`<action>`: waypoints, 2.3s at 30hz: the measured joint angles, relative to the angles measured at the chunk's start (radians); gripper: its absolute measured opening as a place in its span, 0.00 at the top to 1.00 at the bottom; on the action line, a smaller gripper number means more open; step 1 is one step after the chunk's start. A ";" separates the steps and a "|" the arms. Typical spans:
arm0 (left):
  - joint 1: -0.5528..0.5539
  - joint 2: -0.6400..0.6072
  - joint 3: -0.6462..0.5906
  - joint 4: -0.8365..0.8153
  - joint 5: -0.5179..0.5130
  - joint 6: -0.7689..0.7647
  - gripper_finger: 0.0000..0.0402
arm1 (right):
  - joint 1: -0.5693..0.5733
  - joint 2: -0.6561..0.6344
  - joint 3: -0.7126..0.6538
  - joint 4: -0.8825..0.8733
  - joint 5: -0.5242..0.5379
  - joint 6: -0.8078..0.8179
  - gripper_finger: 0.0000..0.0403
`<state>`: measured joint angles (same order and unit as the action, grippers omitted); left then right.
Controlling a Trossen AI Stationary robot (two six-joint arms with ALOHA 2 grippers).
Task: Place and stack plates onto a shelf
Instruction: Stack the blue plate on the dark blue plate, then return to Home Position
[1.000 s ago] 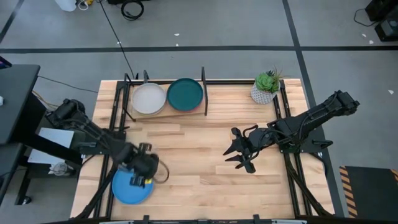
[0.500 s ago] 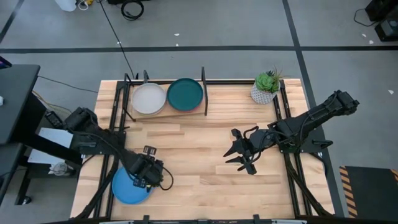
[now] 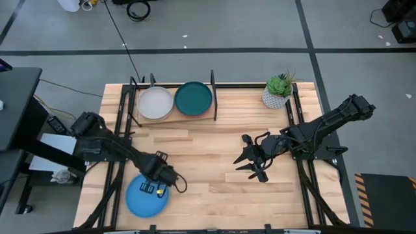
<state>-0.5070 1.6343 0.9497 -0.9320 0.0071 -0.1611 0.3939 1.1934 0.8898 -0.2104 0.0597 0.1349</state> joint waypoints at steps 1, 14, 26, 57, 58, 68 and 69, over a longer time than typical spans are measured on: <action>0.011 -0.012 -0.001 0.002 -0.001 -0.004 0.96 | 0.000 0.000 0.000 -0.001 0.000 0.000 0.70; 0.444 -0.269 -0.001 0.077 -0.096 -0.266 0.97 | 0.000 0.000 0.000 -0.001 0.000 0.030 0.70; 0.973 -0.289 0.111 0.100 0.047 -0.180 0.97 | 0.000 0.000 0.000 0.002 0.009 0.049 0.70; 1.334 0.250 0.651 -0.049 0.052 0.223 0.82 | -0.010 0.000 0.000 0.015 0.058 0.046 0.70; 1.332 0.249 0.651 -0.032 0.045 0.231 0.77 | -0.010 0.000 0.000 0.015 0.063 0.046 0.70; 1.262 0.063 0.585 0.146 0.072 0.357 0.45 | -0.011 -0.001 -0.025 0.056 0.162 0.071 0.71; 1.238 0.022 0.544 0.192 0.076 0.371 0.46 | -0.011 -0.001 -0.045 0.081 0.165 0.070 0.72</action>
<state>0.7312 1.6563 1.4932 -0.7400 0.0829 0.2096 0.3828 1.1922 0.8446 -0.1298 0.2248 0.2049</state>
